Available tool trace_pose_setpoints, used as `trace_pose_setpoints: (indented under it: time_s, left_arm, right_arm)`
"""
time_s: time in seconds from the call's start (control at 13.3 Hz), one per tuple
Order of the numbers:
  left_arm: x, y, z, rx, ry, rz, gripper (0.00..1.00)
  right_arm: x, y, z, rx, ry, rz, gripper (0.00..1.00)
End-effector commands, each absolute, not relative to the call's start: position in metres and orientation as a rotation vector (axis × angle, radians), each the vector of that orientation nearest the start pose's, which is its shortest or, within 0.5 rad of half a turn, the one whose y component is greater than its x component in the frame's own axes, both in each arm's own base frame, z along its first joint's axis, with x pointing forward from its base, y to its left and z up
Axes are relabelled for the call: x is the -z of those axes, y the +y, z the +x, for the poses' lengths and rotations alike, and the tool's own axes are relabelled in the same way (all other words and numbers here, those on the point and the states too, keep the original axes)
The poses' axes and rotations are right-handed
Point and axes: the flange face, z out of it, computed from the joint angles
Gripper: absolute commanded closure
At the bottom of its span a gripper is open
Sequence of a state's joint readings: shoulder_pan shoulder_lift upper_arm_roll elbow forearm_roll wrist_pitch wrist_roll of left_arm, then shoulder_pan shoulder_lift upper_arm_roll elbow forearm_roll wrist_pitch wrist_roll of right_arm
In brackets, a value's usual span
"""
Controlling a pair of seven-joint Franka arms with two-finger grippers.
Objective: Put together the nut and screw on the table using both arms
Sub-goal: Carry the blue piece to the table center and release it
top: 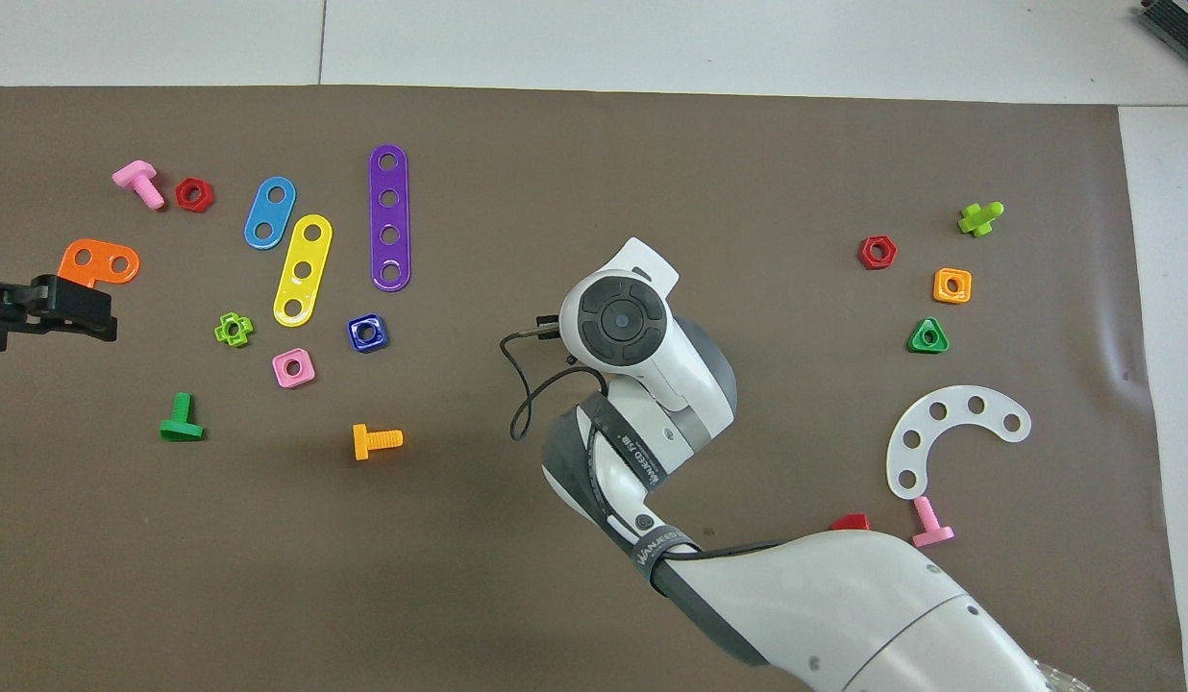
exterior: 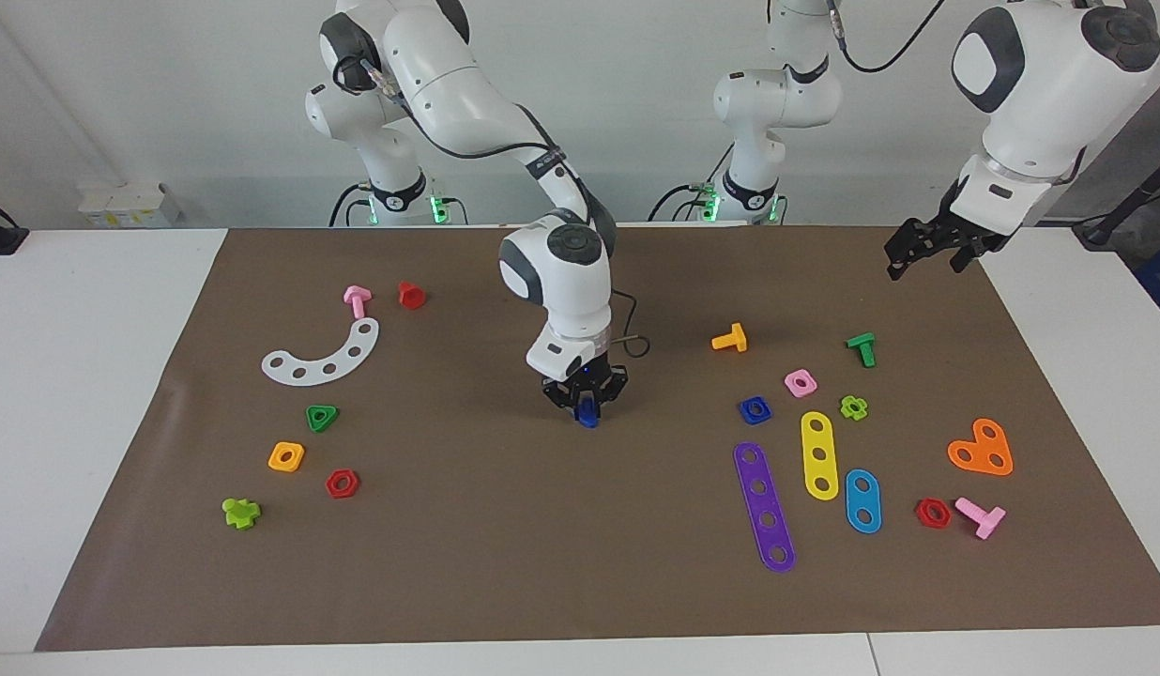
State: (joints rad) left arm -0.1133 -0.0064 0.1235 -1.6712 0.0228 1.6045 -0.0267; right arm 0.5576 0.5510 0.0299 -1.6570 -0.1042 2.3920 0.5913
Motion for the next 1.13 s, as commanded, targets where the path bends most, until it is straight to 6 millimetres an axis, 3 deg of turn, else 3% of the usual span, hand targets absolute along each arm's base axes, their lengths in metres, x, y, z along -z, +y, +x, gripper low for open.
trace_pose_setpoints:
  time_s: [0.0,0.08,0.23,0.6,0.9,1.05]
  left_arm:
    - [-0.585,0.011,0.542,-0.097,-0.055,-3.099,0.0]
    - [-0.585,0.011,0.542,-0.097,-0.055,-3.099,0.0]
    - [-0.585,0.011,0.542,-0.097,-0.055,-3.099,0.0]
    - [-0.585,0.011,0.542,-0.097,-0.055,-3.099,0.0]
    - [-0.587,0.003,0.541,-0.09,-0.029,-3.1,0.0]
    - [-0.587,-0.003,0.542,-0.085,-0.005,-3.1,0.0]
  right_arm:
    - [-0.35,0.371,0.587,0.344,0.026,-3.071,0.0]
    - [-0.374,0.362,0.588,0.357,0.069,-3.07,0.0]
    - [-0.42,0.307,0.605,0.372,0.192,-3.075,0.0]
    - [-0.487,0.202,0.621,0.365,0.358,-3.091,0.0]
    - [-0.546,0.113,0.606,0.289,0.442,-3.092,0.0]
    - [-0.571,0.076,0.59,0.209,0.371,-3.097,0.0]
